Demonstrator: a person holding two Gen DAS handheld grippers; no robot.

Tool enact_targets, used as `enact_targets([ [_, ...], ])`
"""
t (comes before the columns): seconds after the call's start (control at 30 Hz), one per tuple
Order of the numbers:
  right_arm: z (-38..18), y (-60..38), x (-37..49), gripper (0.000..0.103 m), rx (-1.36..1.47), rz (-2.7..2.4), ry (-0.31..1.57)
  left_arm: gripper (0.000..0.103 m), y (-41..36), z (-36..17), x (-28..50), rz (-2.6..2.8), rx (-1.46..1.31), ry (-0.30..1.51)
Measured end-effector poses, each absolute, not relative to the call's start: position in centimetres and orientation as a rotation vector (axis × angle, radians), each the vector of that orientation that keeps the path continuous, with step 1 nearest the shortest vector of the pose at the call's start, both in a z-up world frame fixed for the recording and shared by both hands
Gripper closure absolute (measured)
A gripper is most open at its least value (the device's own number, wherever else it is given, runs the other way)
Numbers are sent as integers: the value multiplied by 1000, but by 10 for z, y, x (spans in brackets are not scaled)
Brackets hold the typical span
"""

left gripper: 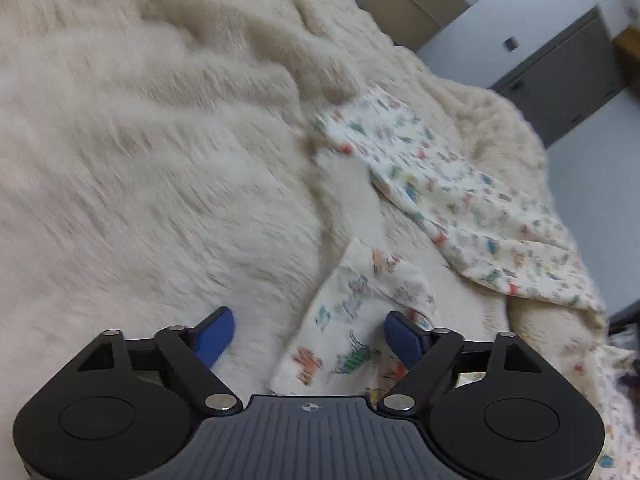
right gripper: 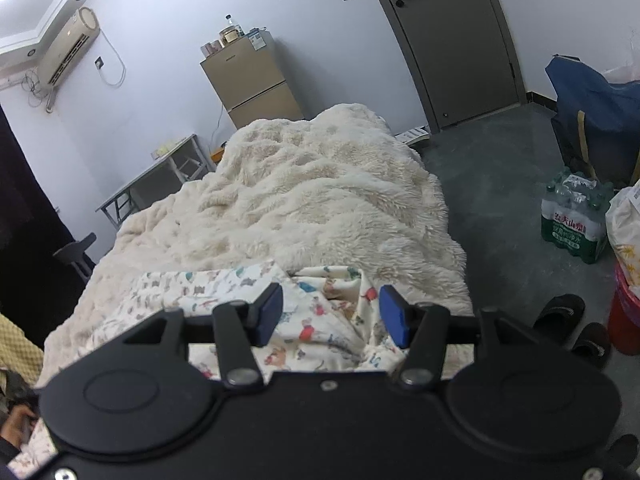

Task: Fold clothes

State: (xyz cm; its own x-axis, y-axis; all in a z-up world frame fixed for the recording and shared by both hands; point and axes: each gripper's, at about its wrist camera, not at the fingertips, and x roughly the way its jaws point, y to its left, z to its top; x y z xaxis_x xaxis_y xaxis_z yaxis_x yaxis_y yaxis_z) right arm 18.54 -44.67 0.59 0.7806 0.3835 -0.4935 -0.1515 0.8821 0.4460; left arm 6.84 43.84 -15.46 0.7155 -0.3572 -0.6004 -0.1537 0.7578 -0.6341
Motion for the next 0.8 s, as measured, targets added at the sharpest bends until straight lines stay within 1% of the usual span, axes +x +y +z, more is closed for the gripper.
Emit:
enact_targets([
  [0.03,7,-447,184,51,402,299,611,97,440,-154,68,-154,-733,758],
  [0.1,8,-447,183,51,402,299,611,98,445,-144,66,-177,-758,720],
  [0.17,9,-449,183,51,406,300,611,99,457,-120,59,-146,-763,643],
  [0.23,8,-451,183,51,414,301,611,99,476,-97,48,-104,-825,564],
  [0.33,4,-452,183,51,425,301,614,98,492,-64,37,-5,-835,498],
  [0.4,1,-449,185,51,423,304,622,94,482,-51,47,123,-726,550],
  [0.43,0,-448,185,51,422,305,625,84,474,-46,54,193,-651,587],
  [0.47,-1,-445,186,51,416,307,633,65,466,-44,62,253,-578,631],
  [0.5,-2,-442,185,51,405,312,639,57,457,-48,72,298,-509,690],
  [0.53,-2,-439,185,51,391,318,644,53,449,-52,79,333,-453,741],
  [0.57,-1,-436,184,51,372,321,644,53,444,-56,82,341,-427,762],
  [0.63,3,-430,181,50,333,328,637,53,433,-58,82,306,-411,741],
  [0.7,12,-421,176,47,276,347,619,51,421,-49,82,222,-389,715],
  [0.8,22,-410,169,46,245,388,602,42,380,-30,90,-1,-274,701],
])
